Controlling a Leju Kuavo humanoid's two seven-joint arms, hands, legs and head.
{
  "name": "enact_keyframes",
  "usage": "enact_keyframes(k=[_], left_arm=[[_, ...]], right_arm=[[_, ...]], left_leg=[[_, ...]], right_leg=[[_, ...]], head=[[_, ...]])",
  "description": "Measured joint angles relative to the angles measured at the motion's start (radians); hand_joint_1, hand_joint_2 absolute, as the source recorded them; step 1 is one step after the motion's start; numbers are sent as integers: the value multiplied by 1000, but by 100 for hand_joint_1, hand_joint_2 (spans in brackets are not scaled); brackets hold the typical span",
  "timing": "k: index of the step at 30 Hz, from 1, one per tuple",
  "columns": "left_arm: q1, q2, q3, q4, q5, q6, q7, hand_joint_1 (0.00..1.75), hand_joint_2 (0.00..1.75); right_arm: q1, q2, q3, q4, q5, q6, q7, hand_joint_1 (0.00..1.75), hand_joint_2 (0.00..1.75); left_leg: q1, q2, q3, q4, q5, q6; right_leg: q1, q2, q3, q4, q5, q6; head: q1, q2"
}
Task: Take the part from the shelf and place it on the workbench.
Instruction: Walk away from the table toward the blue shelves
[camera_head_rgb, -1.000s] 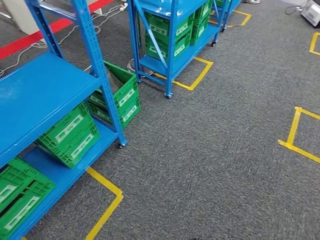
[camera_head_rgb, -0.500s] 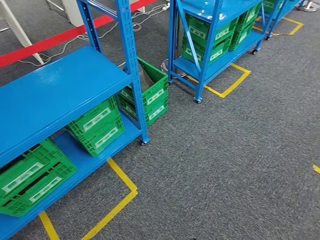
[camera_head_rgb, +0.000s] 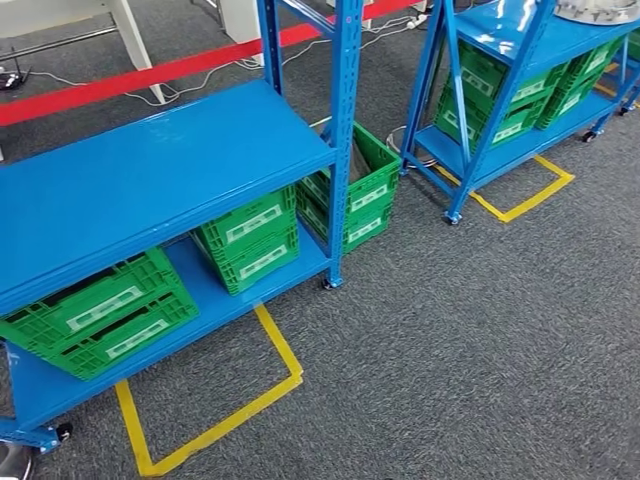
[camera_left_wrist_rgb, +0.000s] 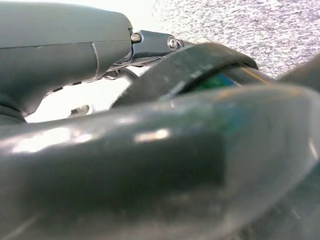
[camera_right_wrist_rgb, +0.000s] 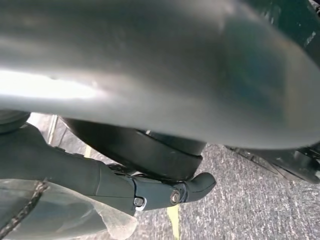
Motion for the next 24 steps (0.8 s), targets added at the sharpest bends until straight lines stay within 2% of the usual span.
enact_keyframes(k=[1, 2, 3, 4, 5, 6, 7, 8, 9, 10, 11, 12, 14, 15, 17, 18, 19, 20, 21, 22, 23, 24], left_arm=[[-1, -1, 0, 0, 0, 0, 0, 0, 0], [-3, -2, 0, 0, 0, 0, 0, 0, 0], [-4, -3, 0, 0, -1, -1, 0, 0, 0], [-5, -4, 0, 0, -2, -1, 0, 0, 0], [-5, -4, 0, 0, -3, -1, 0, 0, 0], [-4, -4, 0, 0, -4, -1, 0, 0, 0], [-4, -4, 0, 0, -5, -2, 0, 0, 0], [-5, -4, 0, 0, -6, -2, 0, 0, 0], [-5, -4, 0, 0, -7, -2, 0, 0, 0], [-6, -4, 0, 0, -8, -3, 0, 0, 0], [-7, -4, 0, 0, -9, -3, 0, 0, 0], [-7, -4, 0, 0, -9, -3, 0, 0, 0], [-5, -3, 0, 0, -10, -5, 1, 0, 0], [-5, -3, 0, 0, -11, -6, 2, 0, 0], [-6, -1, 0, 0, -12, -9, 5, 0, 0], [-7, 1, 1, 0, -13, -9, 6, 0, 0], [-8, 2, 1, 0, -13, -10, 6, 0, 0], [-9, 4, 2, 0, -13, -10, 6, 0, 0], [-10, 5, 2, 0, -13, -10, 6, 0, 0], [-10, 5, 3, 0, -14, -10, 6, 0, 0], [-10, 5, 3, 0, -14, -10, 6, 0, 0], [-10, 5, 3, 0, -15, -11, 5, 0, 0]], right_arm=[[-1, 0, 0, 0, 0, 0, -1, 0, 0], [-2, 0, 0, 0, 0, 1, -2, 0, 0], [-3, 0, 0, 0, 0, 1, -3, 0, 0], [-4, 0, 0, 0, 0, 2, -4, 0, 0], [-5, 0, 0, 0, 0, 2, -4, 0, 0], [-6, 0, 0, 0, 1, 2, -4, 0, 0], [-6, 0, -1, 0, 1, 2, -4, 0, 0], [-6, 0, -1, 0, 2, 3, -4, 0, 0], [-6, 0, -1, 0, 3, 3, -4, 0, 0], [-6, 0, -1, 0, 4, 4, -4, 0, 0], [-5, 1, -1, 0, 5, 6, -4, 0, 0], [-5, 1, -1, 1, 6, 8, -4, 0, 0], [-5, 2, -1, 1, 8, 9, -5, 0, 0], [-5, 2, -1, 1, 10, 10, -5, 0, 0], [-4, 3, -1, 1, 14, 10, -7, 0, 0], [-2, 3, -1, 1, 16, 10, -8, 0, 0], [0, 2, -2, 1, 17, 10, -9, 0, 0], [2, 2, -2, 1, 18, 10, -9, 0, 0], [3, 2, -2, 1, 18, 10, -10, 0, 0], [3, 1, -2, 1, 19, 10, -10, 0, 0], [2, 1, -2, 1, 19, 10, -10, 0, 0], [2, 1, -2, 1, 20, 10, -10, 0, 0]], left_leg=[[4, -11, 0, -3, 3, 5], [7, -22, 0, -4, 6, 9], [8, -33, -2, -3, 7, 11], [8, -45, -3, -3, 8, 12], [8, -58, -3, -3, 8, 13], [8, -72, -2, -2, 8, 13], [8, -88, 0, -2, 8, 12], [9, -103, 2, -1, 7, 11], [10, -118, 3, 1, 6, 8], [10, -133, 1, 5, 5, 3], [11, -145, -3, 7, 5, -4], [12, -156, -8, 8, 7, -11], [16, -174, -17, 8, 12, -25], [15, -165, -21, 15, 7, -30], [12, -114, -49, 80, -34, -40], [10, -83, -76, 141, -67, -44], [11, -65, -105, 209, -97, -46], [11, -57, -126, 261, -116, -47], [11, -53, -133, 284, -117, -46], [11, -49, -121, 268, -98, -43], [9, -39, -91, 215, -65, -37], [4, -19, -54, 145, -34, -28]], right_leg=[[-2, 29, -14, 32, -22, 5], [-5, 63, -41, 87, -52, 9], [-6, 86, -74, 157, -85, 11], [-7, 95, -108, 226, -110, 12], [-7, 98, -132, 272, -119, 12], [-7, 99, -141, 281, -107, 11], [-8, 103, -130, 248, -75, 11], [-10, 114, -104, 184, -31, 9], [-13, 137, -75, 114, 3, 9], [-16, 160, -49, 53, 24, 9], [-17, 178, -32, 18, 31, 8], [-17, 186, -24, 6, 26, 5], [-16, 167, -19, 2, 28, -7], [-16, 155, -18, -1, 30, -14], [-18, 125, -15, -7, 32, -27], [-16, 110, -14, -8, 31, -31], [-13, 93, -14, -7, 29, -34], [-10, 76, -13, -7, 27, -36], [-7, 60, -12, -7, 26, -38], [-3, 46, -10, -7, 24, -39], [0, 33, -6, -7, 22, -40], [3, 21, -3, -8, 20, -40]], head=[[2, 0], [5, 0], [7, 0], [7, 0], [7, 0], [7, 0], [7, 0], [7, 0], [7, 0], [7, 0], [7, 0], [7, 0], [7, 0], [5, 0], [-2, 0], [-5, 0], [-8, 0], [-7, 0], [-7, 0], [-8, 0], [-7, 0], [-7, 0]])
